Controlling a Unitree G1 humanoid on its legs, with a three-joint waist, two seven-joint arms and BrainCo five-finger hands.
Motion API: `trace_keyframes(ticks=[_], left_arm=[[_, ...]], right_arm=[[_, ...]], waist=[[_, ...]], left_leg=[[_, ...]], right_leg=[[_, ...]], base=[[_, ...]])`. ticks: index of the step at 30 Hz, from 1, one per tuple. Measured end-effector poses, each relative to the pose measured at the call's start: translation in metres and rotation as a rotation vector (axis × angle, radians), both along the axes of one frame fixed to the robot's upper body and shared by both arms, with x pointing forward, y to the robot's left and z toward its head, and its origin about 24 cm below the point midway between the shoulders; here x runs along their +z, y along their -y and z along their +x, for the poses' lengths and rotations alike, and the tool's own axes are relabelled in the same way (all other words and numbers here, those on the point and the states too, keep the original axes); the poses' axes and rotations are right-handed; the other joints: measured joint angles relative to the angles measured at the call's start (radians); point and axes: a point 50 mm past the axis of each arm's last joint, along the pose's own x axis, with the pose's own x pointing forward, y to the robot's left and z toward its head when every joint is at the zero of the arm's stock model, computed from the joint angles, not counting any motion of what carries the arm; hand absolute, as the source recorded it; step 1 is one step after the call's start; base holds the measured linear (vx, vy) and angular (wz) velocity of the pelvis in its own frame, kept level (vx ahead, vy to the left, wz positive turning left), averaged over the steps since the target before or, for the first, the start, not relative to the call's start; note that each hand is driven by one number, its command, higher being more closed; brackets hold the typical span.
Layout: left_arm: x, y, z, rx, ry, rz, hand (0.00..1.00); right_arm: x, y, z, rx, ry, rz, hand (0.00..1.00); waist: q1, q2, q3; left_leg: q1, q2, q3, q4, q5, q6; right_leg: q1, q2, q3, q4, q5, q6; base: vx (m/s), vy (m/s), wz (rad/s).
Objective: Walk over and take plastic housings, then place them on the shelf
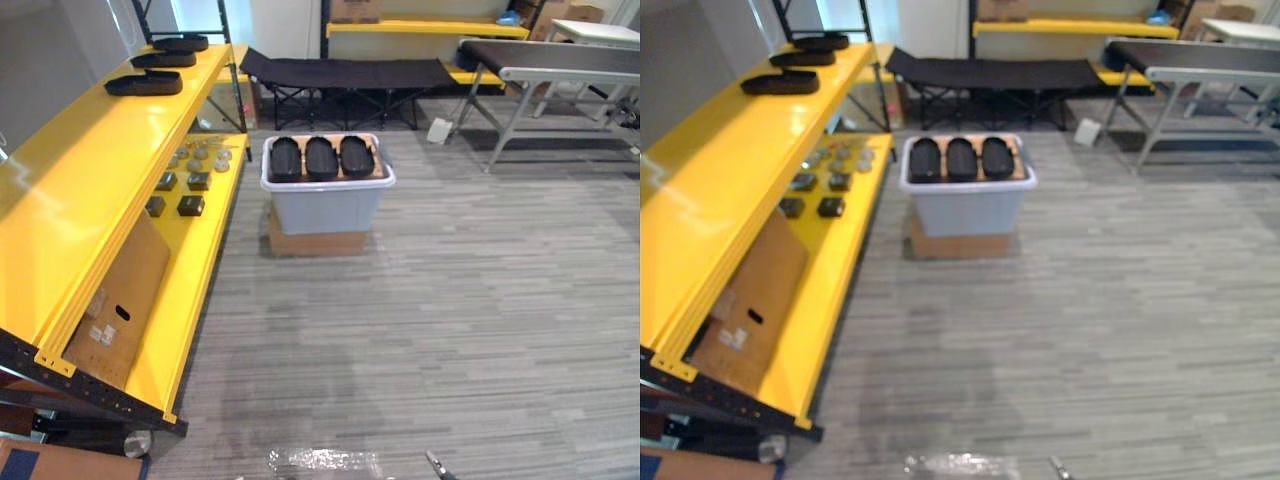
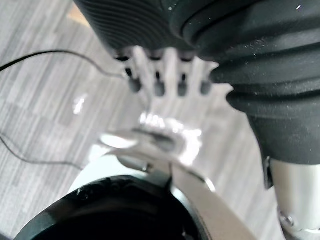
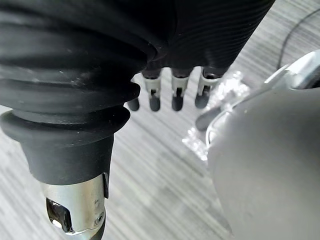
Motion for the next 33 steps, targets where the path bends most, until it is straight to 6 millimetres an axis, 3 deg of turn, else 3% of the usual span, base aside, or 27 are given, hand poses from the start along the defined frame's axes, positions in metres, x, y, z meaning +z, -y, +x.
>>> trace_keyframes(ticks=[6, 8, 11, 12, 14, 16, 19, 21, 22, 23, 24, 25, 26, 27, 28, 29, 30, 31, 32, 33], left_arm=[[0.000, 0.000, 0.001, -0.001, 0.004, 0.003, 0.00], [0.001, -0.002, 0.003, -0.015, 0.012, 0.009, 0.00], [0.002, -0.004, 0.018, -0.021, 0.048, 0.016, 0.00], [0.003, -0.005, 0.025, -0.017, 0.066, 0.025, 0.00], [0.004, -0.008, 0.027, -0.017, 0.070, 0.032, 0.00], [0.005, -0.009, 0.033, -0.018, 0.083, 0.037, 0.00], [0.008, -0.009, 0.047, 0.013, 0.125, 0.037, 0.00], [0.008, -0.009, 0.047, 0.037, 0.134, 0.031, 0.00], [0.008, -0.007, 0.048, 0.079, 0.151, 0.017, 0.00], [0.007, 0.000, 0.047, 0.109, 0.160, -0.005, 0.00], [0.005, 0.004, 0.040, 0.131, 0.149, -0.016, 0.00], [0.005, 0.006, 0.038, 0.213, 0.161, -0.037, 0.00], [0.005, 0.007, 0.038, 0.247, 0.169, -0.047, 0.00], [0.005, 0.011, 0.038, 0.289, 0.178, -0.062, 0.00], [0.004, 0.017, 0.038, 0.330, 0.189, -0.080, 0.00], [0.003, 0.020, 0.037, 0.329, 0.189, -0.091, 0.00], [0.003, 0.022, 0.035, 0.323, 0.184, -0.100, 0.00], [0.003, 0.025, 0.033, 0.323, 0.195, -0.119, 0.00], [0.003, 0.026, 0.033, 0.307, 0.199, -0.127, 0.00], [0.003, 0.026, 0.033, 0.302, 0.198, -0.128, 0.00]], right_arm=[[0.000, -0.004, 0.002, 0.031, 0.051, 0.063, 0.00], [0.003, 0.003, 0.007, 0.023, 0.083, 0.008, 0.00], [0.009, 0.008, 0.029, -0.016, 0.152, -0.091, 0.00], [0.012, 0.009, 0.033, -0.066, 0.193, -0.119, 0.00], [0.011, 0.005, 0.028, -0.082, 0.199, -0.133, 0.00], [0.010, 0.001, 0.020, -0.082, 0.195, -0.135, 0.00], [0.008, -0.002, 0.007, -0.056, 0.173, -0.113, 0.00], [0.007, -0.002, -0.003, -0.054, 0.151, -0.102, 0.00], [0.006, -0.002, -0.009, -0.059, 0.134, -0.090, 0.00], [0.005, 0.003, -0.020, -0.062, 0.107, -0.091, 0.00], [0.005, 0.003, -0.025, -0.059, 0.094, -0.086, 0.00], [0.004, 0.006, -0.028, -0.039, 0.076, -0.082, 0.00], [0.005, 0.008, -0.025, -0.025, 0.081, -0.087, 0.00], [0.006, 0.011, -0.018, -0.002, 0.093, -0.097, 0.00], [0.008, 0.022, -0.014, 0.022, 0.101, -0.131, 0.00], [0.009, 0.025, -0.009, 0.026, 0.107, -0.141, 0.00], [0.010, 0.026, -0.005, 0.028, 0.118, -0.145, 0.00], [0.012, 0.028, 0.008, 0.031, 0.158, -0.161, 0.00], [0.016, 0.031, 0.024, 0.036, 0.205, -0.180, 0.00], [0.018, 0.032, 0.033, 0.039, 0.231, -0.188, 0.00]], waist=[[0.000, -0.006, 0.006], [-0.006, -0.014, 0.009], [-0.017, -0.014, 0.078], [-0.024, -0.013, 0.126], [-0.024, -0.017, 0.133], [-0.024, -0.021, 0.133], [-0.024, -0.020, 0.134], [-0.024, -0.013, 0.133], [-0.025, -0.003, 0.126], [-0.026, 0.026, 0.099], [-0.025, 0.042, 0.073], [-0.024, 0.054, 0.043], [-0.023, 0.059, 0.042], [-0.025, 0.064, 0.039], [-0.023, 0.095, 0.044], [-0.015, 0.106, 0.046], [-0.006, 0.105, 0.046], [0.014, 0.097, 0.046], [0.030, 0.095, 0.046], [0.036, 0.096, 0.046]], left_leg=[[-0.003, -0.008, 0.003, 0.000, -0.006, 0.007], [-0.022, -0.021, 0.023, 0.009, -0.039, 0.045], [-0.055, -0.022, 0.024, 0.085, -0.071, 0.078], [-0.054, 0.000, 0.024, 0.137, -0.103, 0.089], [-0.053, 0.010, 0.023, 0.152, -0.115, 0.070], [-0.049, 0.021, 0.021, 0.175, -0.134, 0.043], [-0.034, 0.037, 0.018, 0.224, -0.198, -0.002], [-0.015, 0.064, 0.011, 0.288, -0.275, -0.034], [0.003, 0.090, -0.001, 0.322, -0.325, -0.046], [0.027, 0.139, -0.008, 0.328, -0.356, -0.076], [0.036, 0.161, -0.012, 0.334, -0.363, -0.092], [-0.012, 0.211, -0.034, 0.481, -0.343, -0.123], [-0.050, 0.230, -0.036, 0.564, -0.315, -0.133], [-0.103, 0.256, -0.040, 0.705, -0.260, -0.122], [-0.203, 0.330, -0.033, 0.945, -0.227, -0.109], [-0.240, 0.341, -0.035, 1.018, -0.234, -0.105], [-0.262, 0.325, -0.039, 1.029, -0.241, -0.103], [-0.301, 0.272, -0.046, 0.980, -0.256, -0.099], [-0.344, 0.211, -0.055, 0.857, -0.259, -0.097], [-0.367, 0.186, -0.056, 0.780, -0.257, -0.096]], right_leg=[[-0.014, -0.011, 0.000, 0.017, -0.018, 0.001], [-0.129, -0.071, 0.007, 0.236, -0.116, 0.028], [-0.368, -0.152, 0.071, 0.687, -0.117, 0.042], [-0.445, -0.149, 0.096, 0.783, -0.164, 0.006], [-0.473, -0.127, 0.091, 0.697, -0.173, 0.006], [-0.478, -0.095, 0.085, 0.514, -0.158, 0.017], [-0.484, -0.069, 0.084, 0.285, -0.059, -0.005], [-0.471, -0.056, 0.086, 0.268, -0.035, -0.016], [-0.467, -0.047, 0.085, 0.309, -0.010, -0.040], [-0.468, -0.016, 0.073, 0.373, -0.001, -0.051], [-0.464, 0.002, 0.065, 0.384, -0.001, -0.051], [-0.446, 0.026, 0.037, 0.414, -0.035, -0.114], [-0.431, 0.028, 0.026, 0.421, -0.052, -0.120], [-0.396, 0.038, 0.023, 0.414, -0.077, -0.124], [-0.299, 0.078, 0.001, 0.350, -0.091, -0.131], [-0.233, 0.094, -0.005, 0.303, -0.092, -0.133], [-0.191, 0.095, -0.003, 0.278, -0.092, -0.134], [-0.132, 0.085, 0.007, 0.232, -0.092, -0.133], [-0.097, 0.075, 0.018, 0.195, -0.091, -0.132], [-0.083, 0.072, 0.026, 0.180, -0.093, -0.130]], base=[[-0.02, 0.008, -0.01], [-0.01, 0.064, 0.04], [0.03, 0.091, 0.01], [0.09, 0.110, 0.05], [0.19, 0.078, 0.07], [0.25, 0.018, 0.07], [0.37, -0.087, 0.02], [0.34, -0.171, 0.10], [0.42, -0.269, 0.29], [0.53, -0.328, 0.35], [0.54, -0.279, 0.37], [0.46, -0.240, 0.24], [0.55, -0.331, 0.24], [0.62, -0.398, 0.27], [0.62, -0.365, 0.30], [0.52, -0.245, 0.18], [0.45, -0.145, -0.11], [0.47, -0.118, -0.28], [0.38, -0.087, -0.32], [0.32, 0.016, -0.31]])
